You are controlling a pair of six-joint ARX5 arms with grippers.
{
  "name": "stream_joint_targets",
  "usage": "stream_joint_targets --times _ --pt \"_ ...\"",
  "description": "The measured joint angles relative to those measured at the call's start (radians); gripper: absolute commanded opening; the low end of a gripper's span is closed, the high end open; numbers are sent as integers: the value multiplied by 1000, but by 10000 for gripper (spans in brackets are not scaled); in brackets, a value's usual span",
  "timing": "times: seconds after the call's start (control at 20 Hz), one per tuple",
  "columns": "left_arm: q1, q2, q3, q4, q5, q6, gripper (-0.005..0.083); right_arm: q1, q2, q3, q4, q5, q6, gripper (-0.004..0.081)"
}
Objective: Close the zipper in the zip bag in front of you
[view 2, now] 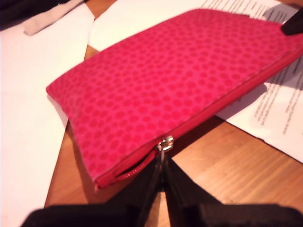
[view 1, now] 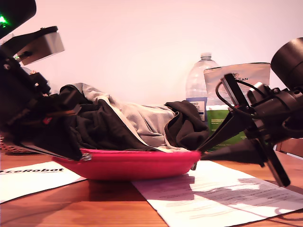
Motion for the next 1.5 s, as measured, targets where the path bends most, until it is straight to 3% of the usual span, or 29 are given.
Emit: stream_joint_targets --times 0.25,0.4,0.55,0.65,0.75,0.85,1.5 --pt "-30 0 -3 25 19 -5 -24 34 0 0 2 -9 0 138" --pt "-30 0 -5 18 18 -10 -24 39 1 0 75 -104 20 130" --pt "-30 0 -10 14 38 -13 -24 39 1 11 84 -194 50 230" --pt "-31 0 -10 15 46 -14 -24 40 1 25 82 -209 50 229" --pt "-30 0 -10 15 53 -14 -24 40 1 42 72 -207 50 162" --pt "-30 0 -10 15 65 -15 -24 40 1 51 61 -201 50 -17" --pt "-39 0 -7 -65 -3 -4 -24 54 1 51 -13 -86 5 -11"
